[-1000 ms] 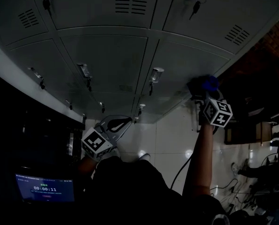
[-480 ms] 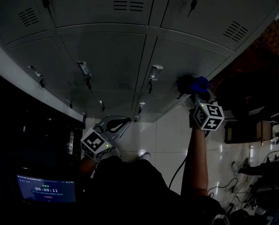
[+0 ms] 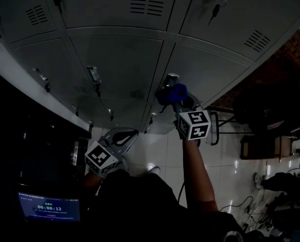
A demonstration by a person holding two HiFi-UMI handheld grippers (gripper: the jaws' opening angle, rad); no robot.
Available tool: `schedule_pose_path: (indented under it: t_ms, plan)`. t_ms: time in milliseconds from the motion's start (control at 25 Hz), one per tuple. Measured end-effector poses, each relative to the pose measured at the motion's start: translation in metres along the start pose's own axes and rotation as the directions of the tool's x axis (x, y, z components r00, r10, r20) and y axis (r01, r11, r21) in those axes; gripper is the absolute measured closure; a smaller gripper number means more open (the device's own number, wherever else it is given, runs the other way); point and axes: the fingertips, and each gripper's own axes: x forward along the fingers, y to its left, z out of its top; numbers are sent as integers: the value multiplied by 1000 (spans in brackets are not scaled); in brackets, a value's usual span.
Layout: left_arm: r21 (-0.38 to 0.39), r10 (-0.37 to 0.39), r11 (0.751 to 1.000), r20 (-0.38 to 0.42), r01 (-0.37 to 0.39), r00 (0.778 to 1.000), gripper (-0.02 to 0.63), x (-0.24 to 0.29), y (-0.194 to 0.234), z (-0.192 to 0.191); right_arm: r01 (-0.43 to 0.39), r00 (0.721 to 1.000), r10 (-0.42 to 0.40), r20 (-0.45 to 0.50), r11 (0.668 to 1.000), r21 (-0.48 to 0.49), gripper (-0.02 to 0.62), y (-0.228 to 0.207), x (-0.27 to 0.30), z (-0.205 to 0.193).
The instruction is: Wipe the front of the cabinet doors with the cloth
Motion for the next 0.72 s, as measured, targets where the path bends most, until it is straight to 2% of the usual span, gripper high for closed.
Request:
schedule_pose_path:
  t_ms: [240, 720]
  plan:
    - [-16, 39, 999, -12, -39, 999, 600, -13, 9, -8, -9, 998, 9, -54, 1000, 4, 515, 7, 15, -24]
    - [-17, 39, 999, -13, -39, 999, 600, -6, 15, -7, 12, 999, -12, -53, 1000, 14, 515, -21, 19, -36]
